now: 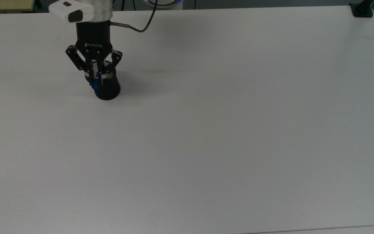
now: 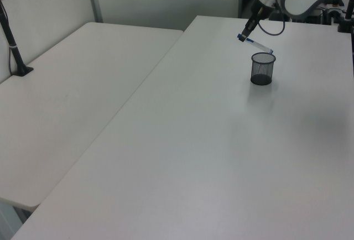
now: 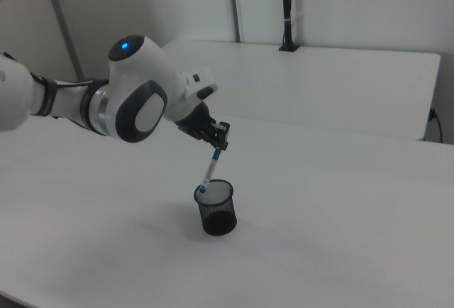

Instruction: Insert the marker

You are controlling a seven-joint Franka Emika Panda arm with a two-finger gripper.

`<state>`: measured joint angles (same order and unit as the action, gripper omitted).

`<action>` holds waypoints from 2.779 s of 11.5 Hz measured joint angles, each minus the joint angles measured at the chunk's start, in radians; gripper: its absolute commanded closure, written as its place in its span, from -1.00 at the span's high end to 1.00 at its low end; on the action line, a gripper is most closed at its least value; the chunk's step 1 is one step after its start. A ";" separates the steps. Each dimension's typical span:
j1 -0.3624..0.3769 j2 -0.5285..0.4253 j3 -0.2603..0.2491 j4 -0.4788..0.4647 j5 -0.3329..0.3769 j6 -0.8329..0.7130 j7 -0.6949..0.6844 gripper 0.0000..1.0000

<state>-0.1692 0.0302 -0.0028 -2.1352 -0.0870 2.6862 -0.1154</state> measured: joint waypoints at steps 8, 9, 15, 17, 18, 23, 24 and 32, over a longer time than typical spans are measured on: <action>-0.037 0.044 -0.001 -0.050 0.000 0.130 -0.010 -0.69; -0.044 0.044 -0.001 -0.054 0.000 0.130 -0.020 -0.38; -0.053 0.031 -0.001 -0.055 0.000 0.130 -0.021 0.61; -0.053 0.021 -0.001 -0.049 0.002 0.131 0.011 0.90; -0.053 0.009 -0.001 -0.041 0.003 0.131 0.033 0.96; -0.049 -0.044 0.001 0.262 0.026 -0.477 0.066 1.00; -0.048 -0.045 0.003 0.333 0.039 -0.637 0.066 1.00; 0.079 -0.035 0.002 0.500 0.066 -0.985 0.108 1.00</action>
<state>-0.0903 -0.0045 -0.0009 -1.6350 -0.0210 1.7009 -0.0070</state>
